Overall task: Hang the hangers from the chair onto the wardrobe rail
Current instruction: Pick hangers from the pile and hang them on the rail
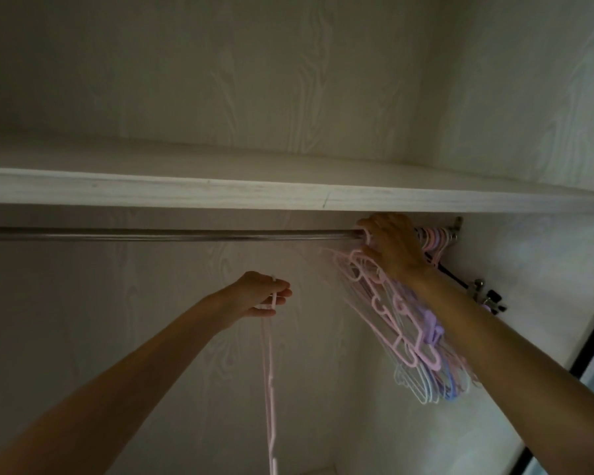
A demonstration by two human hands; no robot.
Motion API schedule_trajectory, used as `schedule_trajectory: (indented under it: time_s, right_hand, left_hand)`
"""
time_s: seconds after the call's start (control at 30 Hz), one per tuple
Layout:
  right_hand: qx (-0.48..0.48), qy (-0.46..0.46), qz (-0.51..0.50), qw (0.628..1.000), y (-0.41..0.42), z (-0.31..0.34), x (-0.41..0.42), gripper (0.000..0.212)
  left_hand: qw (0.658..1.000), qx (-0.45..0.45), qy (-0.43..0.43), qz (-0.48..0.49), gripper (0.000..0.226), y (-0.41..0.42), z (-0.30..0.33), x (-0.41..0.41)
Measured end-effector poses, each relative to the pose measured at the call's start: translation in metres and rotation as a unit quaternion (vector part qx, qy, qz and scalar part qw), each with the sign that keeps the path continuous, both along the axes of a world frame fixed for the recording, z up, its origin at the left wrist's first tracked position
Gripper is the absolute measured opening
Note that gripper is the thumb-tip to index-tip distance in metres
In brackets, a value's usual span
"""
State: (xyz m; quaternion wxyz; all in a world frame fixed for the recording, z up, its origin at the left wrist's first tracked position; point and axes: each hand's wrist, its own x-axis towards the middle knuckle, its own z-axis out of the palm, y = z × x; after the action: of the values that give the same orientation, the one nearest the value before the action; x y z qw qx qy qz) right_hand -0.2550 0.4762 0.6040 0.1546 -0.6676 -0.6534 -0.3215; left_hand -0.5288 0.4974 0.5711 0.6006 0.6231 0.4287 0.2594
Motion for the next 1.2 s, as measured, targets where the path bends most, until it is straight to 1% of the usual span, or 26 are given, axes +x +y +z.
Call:
schedule_trajectory:
  time_s: [0.1, 0.2, 0.27, 0.33, 0.4, 0.43, 0.47, 0.5, 0.53, 0.57, 0.6, 0.63, 0.67, 0.73, 0.77, 0.8, 0.9, 0.93, 0.97, 1.0, 1.07, 1.13, 1.2]
  right_hand:
    - [0.004, 0.015, -0.025, 1.0, -0.003, -0.002, 0.017, 0.04]
    - [-0.01, 0.027, -0.05, 0.998, -0.002, -0.002, 0.027, 0.044]
    - [-0.017, 0.023, -0.048, 0.998, -0.002, -0.002, 0.026, 0.048]
    - [0.002, 0.043, -0.025, 0.999, -0.006, -0.004, 0.015, 0.052]
    - [0.032, 0.101, 0.023, 0.994, -0.018, -0.013, -0.01, 0.04]
    - [0.013, 0.145, 0.053, 0.988, -0.025, -0.021, -0.026, 0.034]
    - [-0.046, 0.204, 0.077, 0.975, -0.034, -0.03, -0.043, 0.036]
    - [-0.131, 0.275, 0.093, 0.948, -0.044, -0.041, -0.061, 0.045]
    - [-0.227, 0.344, 0.101, 0.905, -0.054, -0.052, -0.077, 0.053]
    - [-0.315, 0.387, 0.098, 0.861, -0.064, -0.062, -0.091, 0.058]
    - [-0.377, 0.395, 0.095, 0.832, -0.071, -0.073, -0.101, 0.057]
    - [-0.406, 0.396, 0.094, 0.819, -0.079, -0.08, -0.107, 0.051]
    - [-0.404, 0.407, 0.103, 0.813, -0.085, -0.086, -0.113, 0.04]
    - [-0.358, 0.46, 0.115, 0.805, -0.091, -0.092, -0.118, 0.011]
    - [-0.333, 0.475, 0.109, 0.808, -0.093, -0.09, -0.116, 0.011]
    - [-0.306, 0.475, 0.097, 0.819, -0.092, -0.087, -0.113, 0.018]
    - [-0.207, 0.43, 0.051, 0.877, -0.087, -0.071, -0.099, 0.03]
    - [-0.175, 0.426, 0.042, 0.887, -0.085, -0.062, -0.094, 0.033]
    - [-0.15, 0.43, 0.039, 0.889, -0.082, -0.053, -0.088, 0.035]
    - [-0.136, 0.436, 0.037, 0.889, -0.079, -0.043, -0.085, 0.035]
    - [-0.136, 0.428, 0.028, 0.893, -0.07, -0.028, -0.079, 0.032]
    - [-0.16, 0.399, 0.006, 0.903, -0.057, -0.023, -0.075, 0.031]
    - [-0.187, 0.377, -0.019, 0.907, -0.042, -0.028, -0.071, 0.025]
  left_hand:
    - [1.0, -0.001, 0.004, 0.0, 0.032, 0.0, 0.0, 0.002]
    - [1.0, 0.0, 0.012, 0.001, 0.032, 0.0, 0.002, 0.004]
    - [1.0, 0.004, 0.005, -0.002, 0.032, 0.001, 0.002, 0.004]
    - [1.0, 0.022, 0.013, 0.0, 0.034, -0.001, 0.003, 0.005]
    - [0.996, 0.067, 0.063, 0.0, 0.04, -0.005, 0.005, 0.007]
    - [0.994, 0.083, 0.076, -0.004, 0.042, -0.007, 0.006, 0.009]
    - [0.993, 0.09, 0.076, -0.011, 0.043, -0.009, 0.006, 0.011]
    - [0.993, 0.093, 0.067, -0.016, 0.041, -0.011, 0.006, 0.015]
    - [0.994, 0.094, 0.054, -0.015, 0.039, -0.014, 0.006, 0.018]
    - [0.994, 0.096, 0.043, -0.008, 0.037, -0.016, 0.006, 0.023]
    - [0.994, 0.1, 0.034, 0.0, 0.036, -0.018, 0.007, 0.027]
    - [0.994, 0.104, 0.024, 0.005, 0.035, -0.02, 0.008, 0.032]
    - [0.994, 0.109, 0.012, 0.012, 0.033, -0.022, 0.009, 0.038]
    - [0.993, 0.12, -0.009, 0.021, 0.024, -0.027, 0.013, 0.048]
    - [0.991, 0.127, -0.018, 0.021, 0.018, -0.029, 0.016, 0.052]
    - [0.99, 0.138, -0.027, 0.024, 0.015, -0.03, 0.021, 0.056]
    - [0.979, 0.187, -0.056, 0.064, 0.021, -0.027, 0.037, 0.06]
    - [0.971, 0.219, -0.047, 0.084, 0.024, -0.024, 0.042, 0.058]
    - [0.956, 0.274, -0.008, 0.108, 0.03, -0.018, 0.044, 0.058]
    - [0.932, 0.332, 0.048, 0.139, 0.034, -0.013, 0.045, 0.054]
    - [0.882, 0.422, 0.123, 0.171, 0.03, -0.003, 0.041, 0.044]
    - [0.829, 0.494, 0.213, 0.153, 0.034, 0.009, 0.034, 0.033]
    - [0.764, 0.542, 0.324, 0.127, 0.042, 0.019, 0.027, 0.025]
